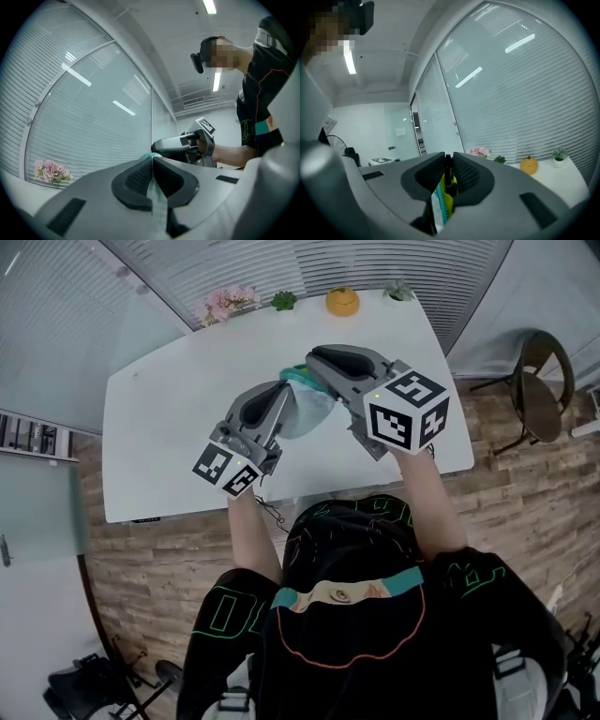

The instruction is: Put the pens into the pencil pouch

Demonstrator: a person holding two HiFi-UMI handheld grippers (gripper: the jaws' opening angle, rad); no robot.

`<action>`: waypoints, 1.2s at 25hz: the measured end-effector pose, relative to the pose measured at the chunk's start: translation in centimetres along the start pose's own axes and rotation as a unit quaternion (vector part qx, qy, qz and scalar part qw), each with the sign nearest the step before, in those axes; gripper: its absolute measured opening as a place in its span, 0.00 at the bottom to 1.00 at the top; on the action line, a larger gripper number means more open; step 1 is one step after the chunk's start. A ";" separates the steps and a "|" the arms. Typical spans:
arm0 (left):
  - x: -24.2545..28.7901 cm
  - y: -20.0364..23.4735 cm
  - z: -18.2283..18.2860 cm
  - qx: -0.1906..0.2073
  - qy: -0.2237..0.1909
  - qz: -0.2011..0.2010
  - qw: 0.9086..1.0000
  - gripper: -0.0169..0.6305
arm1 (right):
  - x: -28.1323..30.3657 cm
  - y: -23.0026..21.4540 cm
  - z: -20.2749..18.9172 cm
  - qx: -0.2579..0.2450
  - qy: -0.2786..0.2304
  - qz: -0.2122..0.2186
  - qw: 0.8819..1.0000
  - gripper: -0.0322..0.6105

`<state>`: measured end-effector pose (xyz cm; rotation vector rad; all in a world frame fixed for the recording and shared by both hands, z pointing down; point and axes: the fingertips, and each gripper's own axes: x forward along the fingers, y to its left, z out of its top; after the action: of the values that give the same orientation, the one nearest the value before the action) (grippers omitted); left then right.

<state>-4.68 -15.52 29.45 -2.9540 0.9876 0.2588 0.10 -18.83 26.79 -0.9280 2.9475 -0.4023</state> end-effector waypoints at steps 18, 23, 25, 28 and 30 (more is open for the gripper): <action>1.2 0.0 0.7 0.029 0.009 0.002 1.000 0.04 | -1.6 -1.9 -0.3 0.037 -0.007 0.008 0.999 0.19; 2.9 1.1 1.4 0.055 0.025 0.028 0.998 0.04 | -2.6 -5.1 2.1 0.040 -0.045 -0.043 0.997 0.09; 3.7 1.7 1.9 0.062 0.026 0.041 0.997 0.04 | -2.8 -6.2 2.8 0.033 -0.048 -0.059 0.997 0.06; 5.1 2.8 3.1 0.073 0.026 0.061 0.995 0.04 | -3.0 -7.8 4.3 0.022 -0.053 -0.083 0.995 0.05; 6.2 3.4 4.1 0.079 0.024 0.075 0.994 0.04 | -3.3 -8.8 5.4 0.013 -0.059 -0.099 0.993 0.05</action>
<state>-2.42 -21.65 24.51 -2.7604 1.1789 0.1048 8.28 -25.14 23.60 -1.2013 2.7483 -0.3778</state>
